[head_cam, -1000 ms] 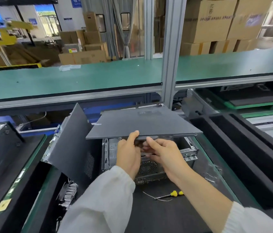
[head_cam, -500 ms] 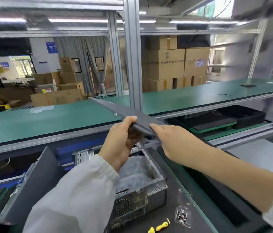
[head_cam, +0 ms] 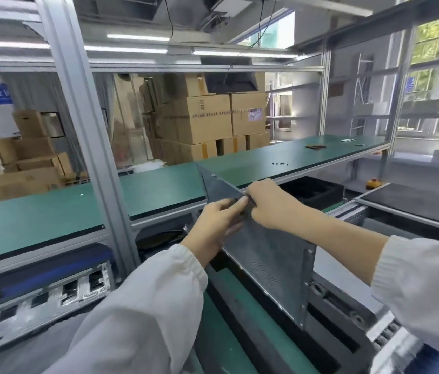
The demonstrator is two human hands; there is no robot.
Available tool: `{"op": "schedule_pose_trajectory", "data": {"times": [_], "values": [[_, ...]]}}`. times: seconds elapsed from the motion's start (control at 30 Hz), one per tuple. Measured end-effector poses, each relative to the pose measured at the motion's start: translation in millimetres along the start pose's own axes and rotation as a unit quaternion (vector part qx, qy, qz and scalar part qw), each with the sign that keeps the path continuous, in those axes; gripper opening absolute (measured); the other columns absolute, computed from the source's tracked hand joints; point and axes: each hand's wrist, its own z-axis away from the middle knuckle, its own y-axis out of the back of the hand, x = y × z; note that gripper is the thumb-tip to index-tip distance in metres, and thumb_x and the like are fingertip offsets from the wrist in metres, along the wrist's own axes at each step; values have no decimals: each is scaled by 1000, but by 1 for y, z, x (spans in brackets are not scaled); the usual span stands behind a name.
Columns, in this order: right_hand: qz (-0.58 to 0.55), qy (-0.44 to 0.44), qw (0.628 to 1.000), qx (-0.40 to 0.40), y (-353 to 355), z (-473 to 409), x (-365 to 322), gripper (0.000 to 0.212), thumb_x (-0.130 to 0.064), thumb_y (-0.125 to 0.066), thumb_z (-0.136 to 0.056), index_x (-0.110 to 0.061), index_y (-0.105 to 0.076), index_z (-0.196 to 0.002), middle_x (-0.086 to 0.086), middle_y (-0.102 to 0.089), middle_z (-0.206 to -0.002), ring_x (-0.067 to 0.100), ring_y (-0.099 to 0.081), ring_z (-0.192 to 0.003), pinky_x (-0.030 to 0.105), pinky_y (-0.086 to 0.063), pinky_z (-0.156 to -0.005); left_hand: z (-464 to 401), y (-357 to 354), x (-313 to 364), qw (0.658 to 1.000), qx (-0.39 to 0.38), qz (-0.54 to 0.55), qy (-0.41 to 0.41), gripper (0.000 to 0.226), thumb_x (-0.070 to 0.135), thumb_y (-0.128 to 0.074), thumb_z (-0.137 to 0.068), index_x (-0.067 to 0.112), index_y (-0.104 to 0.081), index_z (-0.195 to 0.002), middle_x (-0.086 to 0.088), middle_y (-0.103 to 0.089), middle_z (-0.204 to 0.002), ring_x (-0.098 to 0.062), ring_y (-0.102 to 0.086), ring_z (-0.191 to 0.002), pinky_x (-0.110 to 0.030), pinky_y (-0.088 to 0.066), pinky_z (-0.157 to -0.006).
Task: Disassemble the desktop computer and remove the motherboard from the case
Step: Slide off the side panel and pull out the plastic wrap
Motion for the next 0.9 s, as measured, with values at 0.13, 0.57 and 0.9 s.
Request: {"op": "schedule_pose_trajectory", "data": {"times": [0.13,0.57,0.9], "values": [[26,-14,999,-35,-7,-42,63,32,0,-47,-85,-13,-33,-59,3,-37,-63,13,-36,-52,22,-23,-43,-71,-40,-24,997,3,54,47,34,27,-64,-90,8,-63,-118,-6,-68,-115,-22,-63,-110,-35,-50,-97],[-69,-85,989,-96,-116,-132,149,12,-3,-52,-87,-5,-56,-99,10,-56,-92,26,-60,-79,28,-42,-61,-188,-58,-101,983,102,33,152,14,28,-65,-88,16,-68,-95,5,-72,-80,-14,-69,-79,-29,-54,-73],[-24,-74,983,-163,-196,-149,155,19,-11,-60,-86,-5,-58,-104,12,-63,-104,29,-63,-96,31,-44,-68,-201,-44,-137,972,115,-76,188,7,9,-53,-96,9,-59,-99,-9,-62,-78,-13,-58,-57,-18,-47,-45]]}}
